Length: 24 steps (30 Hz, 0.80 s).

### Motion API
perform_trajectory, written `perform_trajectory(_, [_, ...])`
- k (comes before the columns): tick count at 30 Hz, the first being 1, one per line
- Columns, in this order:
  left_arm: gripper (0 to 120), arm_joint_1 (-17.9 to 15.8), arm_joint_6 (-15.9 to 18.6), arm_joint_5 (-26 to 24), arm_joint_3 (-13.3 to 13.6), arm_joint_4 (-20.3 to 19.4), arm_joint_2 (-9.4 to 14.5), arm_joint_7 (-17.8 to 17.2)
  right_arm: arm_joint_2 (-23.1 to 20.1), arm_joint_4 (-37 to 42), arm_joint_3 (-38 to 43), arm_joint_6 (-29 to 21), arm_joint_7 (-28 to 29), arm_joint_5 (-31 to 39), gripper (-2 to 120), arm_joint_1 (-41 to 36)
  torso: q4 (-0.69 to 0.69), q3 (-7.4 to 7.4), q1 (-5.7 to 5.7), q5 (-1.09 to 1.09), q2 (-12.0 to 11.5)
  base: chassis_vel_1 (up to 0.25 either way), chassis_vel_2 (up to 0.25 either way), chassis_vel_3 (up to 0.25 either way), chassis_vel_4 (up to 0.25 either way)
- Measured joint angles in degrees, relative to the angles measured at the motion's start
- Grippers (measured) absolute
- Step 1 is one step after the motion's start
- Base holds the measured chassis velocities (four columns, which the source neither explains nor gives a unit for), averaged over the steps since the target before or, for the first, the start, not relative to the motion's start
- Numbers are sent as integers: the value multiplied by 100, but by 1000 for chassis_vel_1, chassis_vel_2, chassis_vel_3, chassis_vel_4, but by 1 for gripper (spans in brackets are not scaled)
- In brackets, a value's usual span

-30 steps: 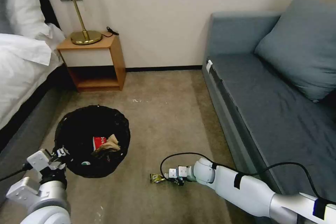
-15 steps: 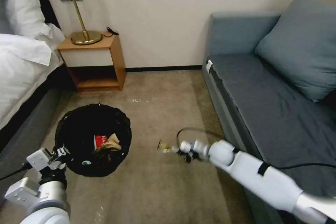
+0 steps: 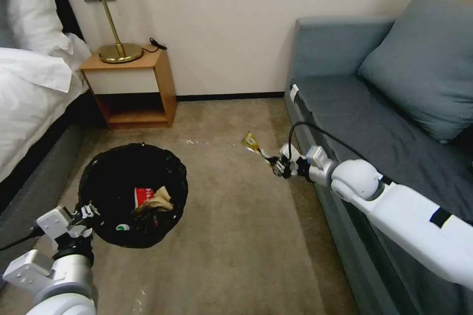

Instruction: Pick up the trash bin, then pick up the garbage on the floor and place it into the trash bin.

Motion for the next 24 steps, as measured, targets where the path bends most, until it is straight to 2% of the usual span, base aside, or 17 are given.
perform_trajectory(1, [7, 0, 0, 0, 0, 0, 0, 0, 0, 0, 0, 0, 0, 0, 0, 0, 0, 0, 0, 0, 0, 0, 0, 0, 0])
perform_trajectory(4, [7, 3, -20, -4, -8, 9, 15, 13, 284, 464, -473, 303, 622, 1334, 0, 479, 2, 0, 0, 0, 0, 0, 0, 0, 0])
perform_trajectory(6, [7, 8, -20, -20, -1, 6, 12, 21, 373, 528, -620, 407, 681, 1515, 0, 633, 2, 0, 0, 0, 0, 0, 0, 0, 0])
perform_trajectory(8, [7, 9, -8, -32, 17, 5, -17, 30, 595, 560, -1116, 691, 683, 1843, 0, 1073, 0, 0, 0, 0, 0, 0, 0, 0, 0])
perform_trajectory(10, [7, 7, -4, -32, 29, 5, -44, 34, 718, 528, -1351, 788, 654, 1925, 0, 1283, 0, 0, 0, 0, 0, 0, 0, 0, 0])
perform_trajectory(13, [7, 26, 2, -4, 62, 5, -131, 49, 1277, 325, -2037, 970, 651, 2110, 0, 1920, 2, 1, 0, 0, 0, 0, 0, 0, 0])
perform_trajectory(15, [7, 26, 5, 3, 66, 5, -146, 51, 1384, 285, -2142, 985, 668, 2127, 0, 2016, 3, 1, -1, 0, 0, 0, 0, 0, 0])
perform_trajectory(17, [7, 25, 16, 12, 68, -4, -182, 54, 1726, 148, -2478, 1013, 737, 2153, 0, 2273, 2, 0, 0, -1, 0, 0, 0, 0, 0])
perform_trajectory(24, [7, 52, 30, 20, 50, -57, -230, 58, 2283, -184, -2928, 1019, 857, 2012, 0, 2360, 1, 0, 0, 0, 0, 0, 0, 0, 0])
